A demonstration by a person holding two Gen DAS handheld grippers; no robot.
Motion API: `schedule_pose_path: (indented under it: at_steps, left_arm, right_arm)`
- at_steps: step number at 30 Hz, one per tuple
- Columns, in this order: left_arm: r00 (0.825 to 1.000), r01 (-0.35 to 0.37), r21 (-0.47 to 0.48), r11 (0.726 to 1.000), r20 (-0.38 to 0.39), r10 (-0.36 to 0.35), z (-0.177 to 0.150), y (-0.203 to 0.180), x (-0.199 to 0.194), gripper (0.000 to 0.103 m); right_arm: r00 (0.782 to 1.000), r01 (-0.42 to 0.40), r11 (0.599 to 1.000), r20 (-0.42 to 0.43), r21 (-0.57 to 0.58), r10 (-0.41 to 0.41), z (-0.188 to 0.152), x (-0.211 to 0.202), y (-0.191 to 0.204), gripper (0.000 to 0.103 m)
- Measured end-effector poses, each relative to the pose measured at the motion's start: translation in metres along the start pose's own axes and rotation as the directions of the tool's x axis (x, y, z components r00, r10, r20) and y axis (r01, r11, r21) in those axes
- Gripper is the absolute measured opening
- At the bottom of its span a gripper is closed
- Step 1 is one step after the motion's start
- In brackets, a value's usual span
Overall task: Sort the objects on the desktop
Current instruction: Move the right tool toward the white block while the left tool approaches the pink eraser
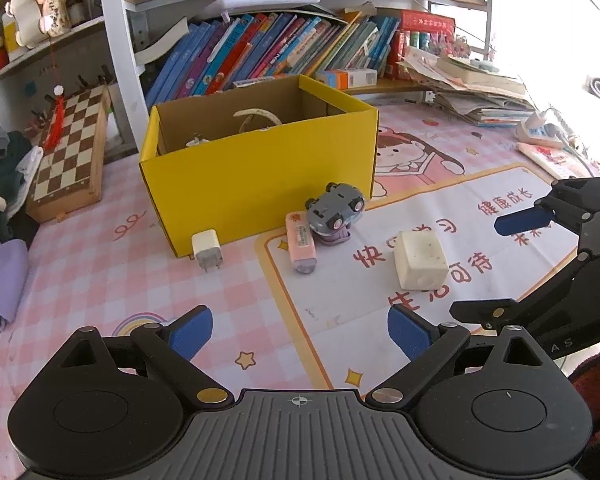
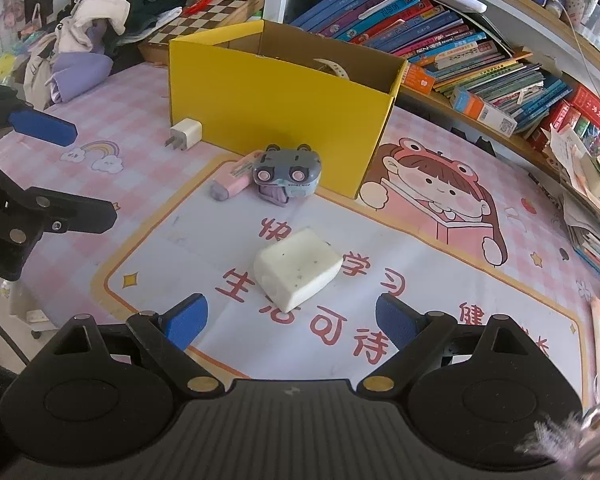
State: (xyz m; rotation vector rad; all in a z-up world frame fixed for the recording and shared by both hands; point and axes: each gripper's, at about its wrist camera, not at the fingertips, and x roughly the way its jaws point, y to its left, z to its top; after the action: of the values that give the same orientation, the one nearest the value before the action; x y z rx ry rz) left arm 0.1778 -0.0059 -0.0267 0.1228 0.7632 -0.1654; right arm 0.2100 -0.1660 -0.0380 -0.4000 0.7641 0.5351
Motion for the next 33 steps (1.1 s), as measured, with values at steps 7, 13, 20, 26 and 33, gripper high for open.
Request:
schedule_pose_path:
  at_steps: [7,13,20,26,33]
  left_arm:
    - [1.0,0.004,-0.003,1.0,-0.01,-0.004,0.001,-0.001,0.005,0.096]
    - [1.0,0.005,-0.002,1.0,-0.019,-0.005,0.002,-0.002,0.009,0.096]
    - [1.0,-0.002,-0.007,1.0,-0.024,0.002,0.004,-0.003,0.014,0.096]
    - [1.0,-0.008,-0.006,1.0,-0.025,0.008,0.008,-0.005,0.019,0.096]
    - [0.999,-0.016,-0.008,1.0,-0.028,0.016,0.012,-0.006,0.024,0.096]
  right_arm:
    - [1.0,-0.005,1.0,-0.007,-0.003,0.005,0.001,0.003,-0.001,0.091]
    - [1.0,-0.007,1.0,-0.013,-0.001,0.007,0.001,0.005,-0.005,0.091]
    - [1.0,-0.005,1.0,-0.008,-0.003,0.005,0.004,0.01,-0.011,0.091]
    - [1.0,-0.004,1.0,-0.004,-0.006,0.004,0.008,0.014,-0.016,0.091]
    - [1.0,-0.007,1.0,-0.001,-0.008,0.006,0.012,0.02,-0.023,0.091]
